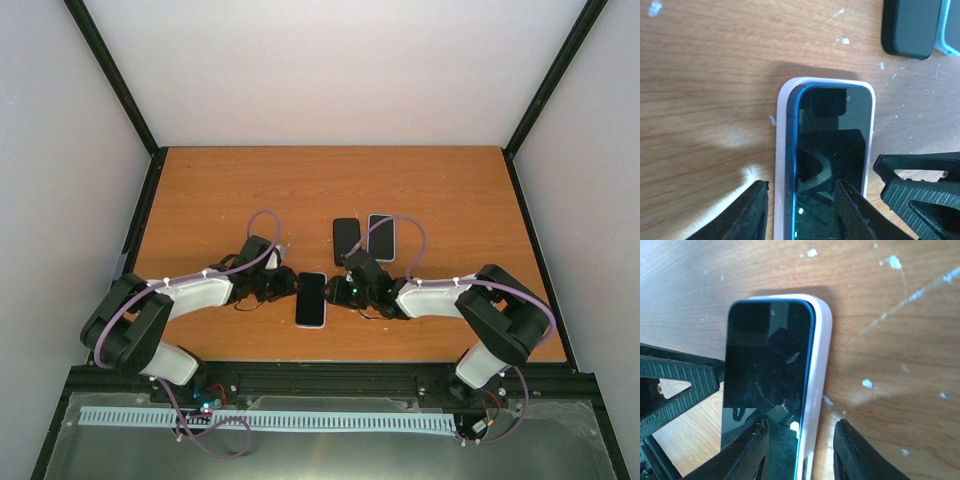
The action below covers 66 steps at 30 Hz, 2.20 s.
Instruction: Put the phone into the phone case
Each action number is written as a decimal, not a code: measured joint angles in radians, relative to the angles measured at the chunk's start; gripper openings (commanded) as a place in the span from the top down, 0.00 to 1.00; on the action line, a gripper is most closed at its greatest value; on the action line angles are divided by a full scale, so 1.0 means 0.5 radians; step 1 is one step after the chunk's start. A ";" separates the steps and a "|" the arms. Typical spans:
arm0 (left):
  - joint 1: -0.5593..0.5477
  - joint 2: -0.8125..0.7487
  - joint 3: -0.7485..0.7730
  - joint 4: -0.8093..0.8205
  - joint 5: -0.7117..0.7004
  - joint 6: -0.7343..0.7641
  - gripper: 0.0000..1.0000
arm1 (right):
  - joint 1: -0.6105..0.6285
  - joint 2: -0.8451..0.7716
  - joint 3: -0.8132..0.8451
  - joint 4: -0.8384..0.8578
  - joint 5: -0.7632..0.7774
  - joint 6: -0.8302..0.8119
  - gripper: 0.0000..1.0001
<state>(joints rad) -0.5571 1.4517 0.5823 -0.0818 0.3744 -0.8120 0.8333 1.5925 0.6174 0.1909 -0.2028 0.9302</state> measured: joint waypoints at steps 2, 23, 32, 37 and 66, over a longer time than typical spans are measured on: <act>0.000 0.010 -0.014 0.002 0.008 0.002 0.74 | 0.011 0.000 -0.022 0.002 0.000 0.034 0.64; 0.025 0.065 -0.237 0.410 0.255 -0.124 0.72 | 0.016 -0.001 -0.141 0.384 -0.208 0.294 0.61; 0.027 0.004 -0.259 0.384 0.246 -0.143 0.65 | 0.014 -0.034 -0.174 0.528 -0.270 0.380 0.61; 0.027 -0.004 -0.266 0.387 0.245 -0.145 0.69 | 0.004 0.017 -0.201 0.665 -0.298 0.433 0.62; 0.023 -0.142 -0.341 0.378 0.269 -0.174 0.41 | -0.011 0.273 -0.190 0.948 -0.539 0.469 0.91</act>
<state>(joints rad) -0.5457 1.3808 0.4118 0.1074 0.5091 -0.8989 0.8276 1.7290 0.5224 0.6647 -0.4721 1.1648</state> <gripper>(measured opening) 0.524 0.125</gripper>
